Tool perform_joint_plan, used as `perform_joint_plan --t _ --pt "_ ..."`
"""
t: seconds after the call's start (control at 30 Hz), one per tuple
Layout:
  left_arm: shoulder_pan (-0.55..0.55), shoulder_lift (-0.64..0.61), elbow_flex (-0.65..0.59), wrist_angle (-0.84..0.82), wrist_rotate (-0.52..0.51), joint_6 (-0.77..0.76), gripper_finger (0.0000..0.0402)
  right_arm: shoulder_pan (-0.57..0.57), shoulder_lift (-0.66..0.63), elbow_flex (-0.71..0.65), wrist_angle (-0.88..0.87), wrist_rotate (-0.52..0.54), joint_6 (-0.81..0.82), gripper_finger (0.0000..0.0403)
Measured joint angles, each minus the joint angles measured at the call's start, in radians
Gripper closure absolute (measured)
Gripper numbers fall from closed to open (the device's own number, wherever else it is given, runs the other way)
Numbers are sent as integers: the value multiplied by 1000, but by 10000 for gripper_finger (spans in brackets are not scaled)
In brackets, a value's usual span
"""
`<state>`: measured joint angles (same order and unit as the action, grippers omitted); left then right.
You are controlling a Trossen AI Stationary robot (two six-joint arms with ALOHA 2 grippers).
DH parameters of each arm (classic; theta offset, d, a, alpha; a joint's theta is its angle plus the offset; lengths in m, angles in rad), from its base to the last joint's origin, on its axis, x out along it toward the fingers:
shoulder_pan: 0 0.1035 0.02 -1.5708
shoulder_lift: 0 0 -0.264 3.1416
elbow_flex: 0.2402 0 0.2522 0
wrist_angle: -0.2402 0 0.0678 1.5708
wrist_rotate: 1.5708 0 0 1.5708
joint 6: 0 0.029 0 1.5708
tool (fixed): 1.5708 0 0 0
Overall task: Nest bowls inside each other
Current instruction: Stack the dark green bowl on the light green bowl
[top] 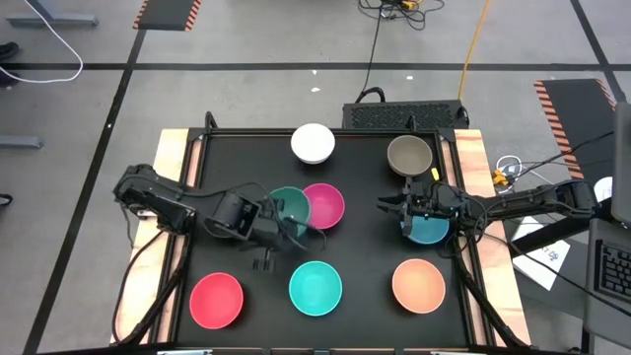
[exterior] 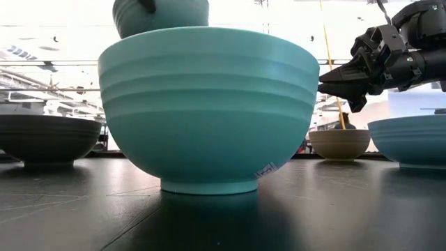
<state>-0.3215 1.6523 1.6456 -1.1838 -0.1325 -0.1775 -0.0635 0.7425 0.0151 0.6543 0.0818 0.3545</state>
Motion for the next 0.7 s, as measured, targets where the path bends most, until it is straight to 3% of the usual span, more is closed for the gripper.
perform_joint_plan --t 0.33,0.7 --pt "-38 24 15 88 83 -15 401 0 0 0 0 0 -2 281" --pt "-93 38 16 186 106 -80 401 0 0 0 0 0 -5 281"
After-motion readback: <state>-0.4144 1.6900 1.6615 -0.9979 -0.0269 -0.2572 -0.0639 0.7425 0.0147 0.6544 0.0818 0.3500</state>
